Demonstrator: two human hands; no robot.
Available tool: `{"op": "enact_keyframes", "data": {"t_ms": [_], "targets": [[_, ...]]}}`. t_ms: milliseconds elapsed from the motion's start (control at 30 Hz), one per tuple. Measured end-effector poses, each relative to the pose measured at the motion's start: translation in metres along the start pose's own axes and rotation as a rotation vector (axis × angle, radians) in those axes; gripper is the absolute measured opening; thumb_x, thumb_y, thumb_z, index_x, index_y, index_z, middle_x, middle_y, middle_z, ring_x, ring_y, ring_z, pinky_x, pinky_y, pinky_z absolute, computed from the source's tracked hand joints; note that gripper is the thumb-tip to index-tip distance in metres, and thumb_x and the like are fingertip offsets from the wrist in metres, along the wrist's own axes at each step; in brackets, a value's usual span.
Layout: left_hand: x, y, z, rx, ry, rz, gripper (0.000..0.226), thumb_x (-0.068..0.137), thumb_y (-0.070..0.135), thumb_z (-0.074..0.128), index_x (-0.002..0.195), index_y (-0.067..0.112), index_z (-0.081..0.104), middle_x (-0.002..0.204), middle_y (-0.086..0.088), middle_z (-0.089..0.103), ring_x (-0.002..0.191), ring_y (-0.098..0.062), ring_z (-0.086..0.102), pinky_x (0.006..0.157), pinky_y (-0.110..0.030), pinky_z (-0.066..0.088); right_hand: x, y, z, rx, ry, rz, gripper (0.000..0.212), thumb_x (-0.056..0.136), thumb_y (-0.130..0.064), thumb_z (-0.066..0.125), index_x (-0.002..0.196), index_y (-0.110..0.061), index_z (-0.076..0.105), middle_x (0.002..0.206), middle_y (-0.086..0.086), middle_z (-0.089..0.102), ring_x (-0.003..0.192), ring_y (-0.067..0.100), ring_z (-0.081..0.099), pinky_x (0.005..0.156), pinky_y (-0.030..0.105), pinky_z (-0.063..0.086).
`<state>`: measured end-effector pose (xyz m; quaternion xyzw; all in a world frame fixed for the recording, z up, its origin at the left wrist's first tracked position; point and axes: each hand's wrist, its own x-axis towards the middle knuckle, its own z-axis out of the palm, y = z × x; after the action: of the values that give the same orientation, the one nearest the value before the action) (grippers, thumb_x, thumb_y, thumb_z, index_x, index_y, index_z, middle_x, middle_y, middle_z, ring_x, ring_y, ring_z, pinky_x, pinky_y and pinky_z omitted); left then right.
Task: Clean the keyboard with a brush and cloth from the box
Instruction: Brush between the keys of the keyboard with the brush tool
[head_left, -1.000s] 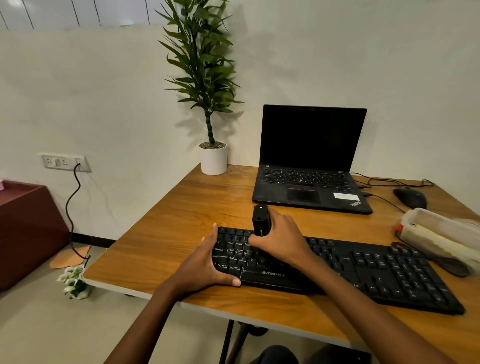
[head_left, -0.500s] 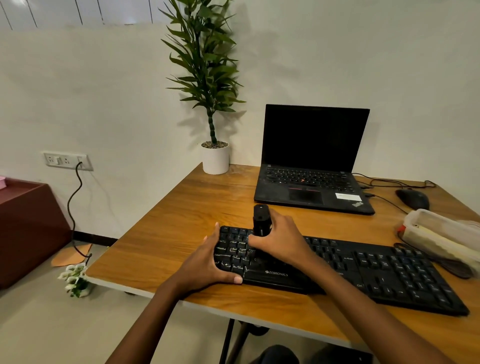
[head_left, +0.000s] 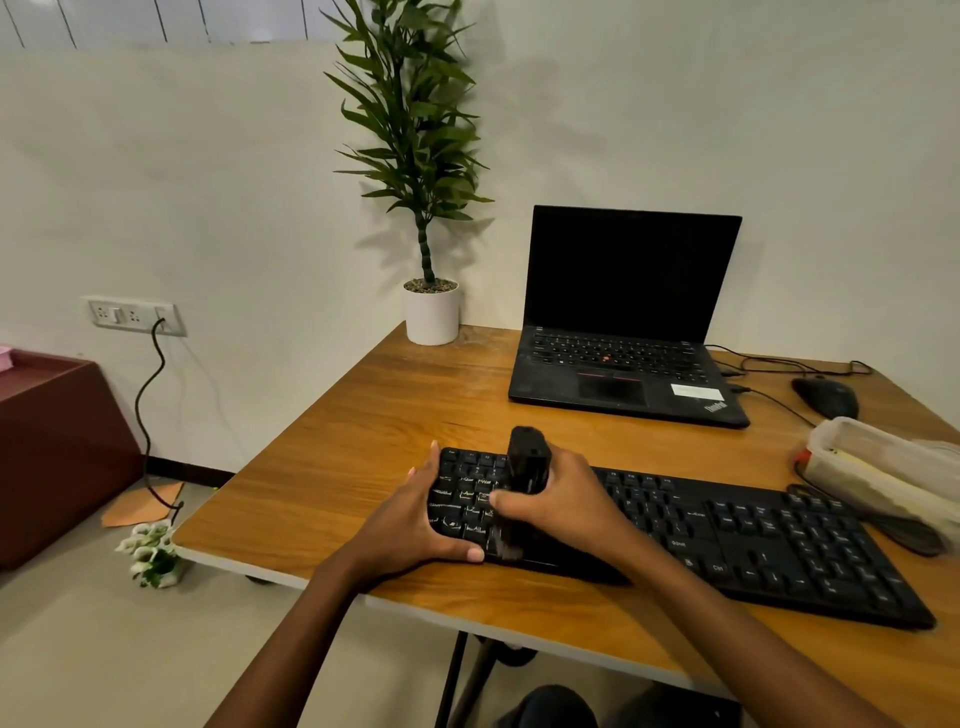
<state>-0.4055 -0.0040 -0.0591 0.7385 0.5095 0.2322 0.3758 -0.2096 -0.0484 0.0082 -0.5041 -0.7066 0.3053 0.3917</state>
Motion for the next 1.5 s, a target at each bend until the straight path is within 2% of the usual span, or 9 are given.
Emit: {"op": "enact_keyframes", "data": {"t_ms": [200,333,467,567,700,867,1067,1267,1500], "targets": [[0.0,-0.001,-0.001,-0.011,-0.015,0.005,0.151,0.035,0.077,0.076,0.147,0.033,-0.017,0.158,0.002,0.013,0.146,-0.021,0.003,0.118,-0.045,0.015,0.002,0.003,0.012,0.022,-0.108,0.037,0.025,0.073,-0.02,0.074,0.088,-0.026,0.055,0.083,-0.006,0.064,0.075,0.005,0.062,0.062,0.018,0.052],[0.0,0.001,-0.001,-0.017,-0.006,-0.002,0.152,0.034,0.077,0.075,0.147,0.031,-0.016,0.158,0.001,0.012,0.146,-0.019,-0.001,0.118,-0.043,0.013,0.011,0.0,0.005,-0.09,0.019,0.037,0.026,0.073,-0.025,0.073,0.078,-0.029,0.048,0.075,-0.009,0.059,0.067,0.006,0.057,0.055,0.016,0.045],[-0.002,0.002,0.0,-0.018,-0.016,0.02,0.153,0.034,0.078,0.074,0.147,0.03,-0.018,0.158,0.002,0.011,0.145,-0.019,-0.004,0.117,-0.039,0.011,0.001,0.002,0.013,0.006,-0.138,-0.006,0.029,0.072,-0.021,0.074,0.093,-0.027,0.054,0.084,-0.005,0.065,0.076,0.008,0.063,0.063,0.018,0.052],[-0.002,0.003,0.0,-0.025,-0.005,0.009,0.153,0.033,0.078,0.075,0.148,0.03,-0.013,0.158,0.002,0.013,0.146,-0.019,-0.001,0.117,-0.039,0.013,0.006,0.003,0.005,-0.046,0.047,-0.011,0.026,0.074,-0.023,0.074,0.084,-0.026,0.049,0.074,-0.008,0.059,0.065,0.003,0.056,0.055,0.011,0.045],[-0.002,0.003,-0.001,-0.027,-0.004,0.009,0.153,0.033,0.078,0.075,0.147,0.032,-0.014,0.158,0.0,0.015,0.146,-0.021,0.007,0.118,-0.045,0.018,0.005,-0.002,-0.005,0.086,-0.246,0.103,0.024,0.077,-0.019,0.073,0.091,-0.022,0.053,0.083,-0.006,0.061,0.073,0.008,0.062,0.055,0.017,0.049],[-0.001,0.005,0.0,-0.002,-0.002,0.001,0.15,0.037,0.076,0.076,0.148,0.031,-0.014,0.159,0.002,0.008,0.146,-0.021,0.001,0.118,-0.043,0.013,0.042,-0.001,-0.029,0.081,0.234,0.137,0.023,0.079,-0.025,0.071,0.083,-0.024,0.048,0.081,-0.01,0.054,0.075,0.006,0.057,0.057,0.011,0.04],[-0.001,0.002,-0.001,-0.024,-0.008,0.02,0.151,0.037,0.072,0.08,0.147,0.032,-0.015,0.157,0.001,0.018,0.141,-0.014,0.025,0.114,-0.036,0.029,0.036,0.015,-0.002,0.02,0.011,0.185,0.024,0.076,-0.022,0.073,0.086,-0.018,0.052,0.08,-0.003,0.062,0.065,0.011,0.061,0.049,0.015,0.045],[-0.001,0.002,-0.001,-0.03,0.002,0.021,0.151,0.036,0.073,0.079,0.148,0.031,-0.014,0.156,0.001,0.02,0.138,-0.012,0.028,0.112,-0.031,0.03,0.045,0.016,0.001,-0.055,0.1,0.1,0.028,0.075,-0.023,0.074,0.09,-0.017,0.052,0.081,-0.006,0.059,0.077,0.014,0.061,0.066,0.024,0.051],[-0.001,0.003,0.0,-0.037,0.007,0.026,0.151,0.035,0.073,0.079,0.148,0.032,-0.013,0.156,0.002,0.02,0.141,-0.013,0.023,0.116,-0.037,0.026,0.055,0.017,-0.001,-0.1,0.111,0.049,0.027,0.074,-0.025,0.074,0.087,-0.02,0.051,0.079,-0.005,0.059,0.071,0.011,0.057,0.058,0.015,0.043]]}}
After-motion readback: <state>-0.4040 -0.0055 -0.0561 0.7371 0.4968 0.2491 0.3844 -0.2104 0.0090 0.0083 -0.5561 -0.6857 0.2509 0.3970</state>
